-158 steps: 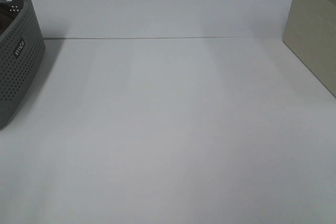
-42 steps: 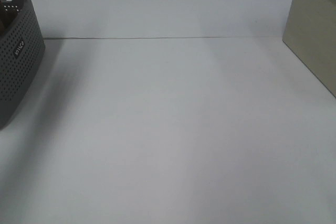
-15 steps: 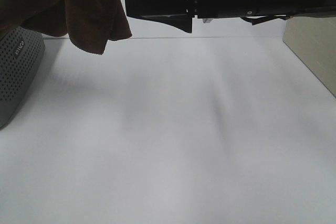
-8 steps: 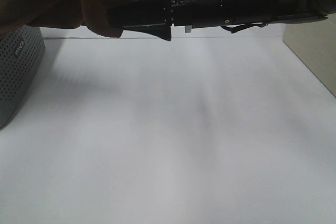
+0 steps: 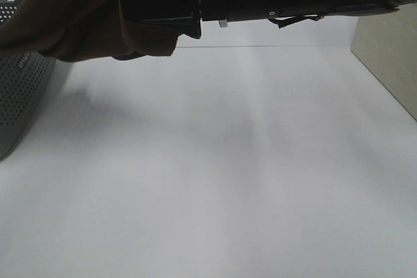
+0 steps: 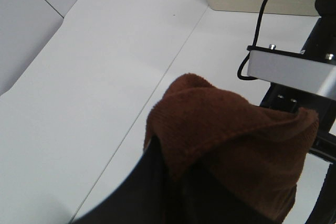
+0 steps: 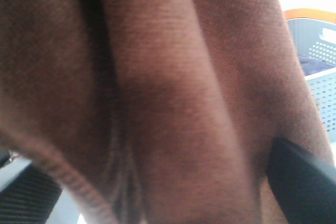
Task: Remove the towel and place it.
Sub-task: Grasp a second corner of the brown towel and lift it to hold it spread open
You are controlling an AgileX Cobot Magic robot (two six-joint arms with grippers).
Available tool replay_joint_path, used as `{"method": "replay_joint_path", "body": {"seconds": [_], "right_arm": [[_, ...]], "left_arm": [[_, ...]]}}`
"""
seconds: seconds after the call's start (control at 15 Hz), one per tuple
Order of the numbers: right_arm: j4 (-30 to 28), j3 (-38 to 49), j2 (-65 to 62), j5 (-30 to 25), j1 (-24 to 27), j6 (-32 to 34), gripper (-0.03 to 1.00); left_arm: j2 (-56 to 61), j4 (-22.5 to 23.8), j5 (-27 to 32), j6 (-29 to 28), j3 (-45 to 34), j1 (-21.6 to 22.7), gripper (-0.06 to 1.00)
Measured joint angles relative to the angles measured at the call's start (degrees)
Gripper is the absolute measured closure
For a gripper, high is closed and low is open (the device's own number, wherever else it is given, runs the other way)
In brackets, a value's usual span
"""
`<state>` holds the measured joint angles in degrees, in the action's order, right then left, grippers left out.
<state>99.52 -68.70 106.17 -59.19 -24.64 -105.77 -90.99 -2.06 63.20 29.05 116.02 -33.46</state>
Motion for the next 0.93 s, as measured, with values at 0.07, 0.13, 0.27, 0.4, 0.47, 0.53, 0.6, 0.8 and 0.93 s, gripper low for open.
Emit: {"method": "replay_joint_path", "body": {"seconds": [0.07, 0.13, 0.27, 0.4, 0.47, 0.53, 0.6, 0.8, 0.93], "right_arm": [[0.00, 0.00, 0.00, 0.00, 0.00, 0.00, -0.01], [0.00, 0.00, 0.00, 0.00, 0.00, 0.00, 0.02], [0.00, 0.00, 0.00, 0.06, 0.00, 0.00, 0.20], [0.00, 0.00, 0.00, 0.52, 0.06, 1.09, 0.46], [-0.17, 0.00, 0.00, 0.97, 0.06, 1.32, 0.59], [-0.74, 0.00, 0.00, 1.72, 0.06, 1.78, 0.67], [-2.01, 0.00, 0.00, 1.78, 0.06, 2.64, 0.70], [-6.59, 0.00, -0.34, -0.52, 0.06, 5.16, 0.95], [-10.66, -0.06, -5.73, -1.89, 0.06, 10.31, 0.96]], "left_arm": [[0.00, 0.00, 0.00, 0.00, 0.00, 0.00, 0.94], [0.00, 0.00, 0.00, -0.11, 0.00, 0.00, 0.94], [0.00, 0.80, 0.06, -0.11, 0.00, 0.00, 0.94], [0.00, 2.41, 0.52, -0.17, 0.00, 0.00, 0.94], [0.00, 2.75, 0.52, -0.23, 0.00, 0.00, 0.94], [0.00, 2.86, 0.57, -0.23, 0.00, 0.00, 0.94], [0.00, 2.92, 0.74, -0.23, 0.00, 0.00, 0.94], [0.00, 2.98, 1.43, -0.23, 0.00, 0.00, 0.94], [0.00, 3.15, 1.43, -0.23, 0.00, 0.00, 0.94]]}}
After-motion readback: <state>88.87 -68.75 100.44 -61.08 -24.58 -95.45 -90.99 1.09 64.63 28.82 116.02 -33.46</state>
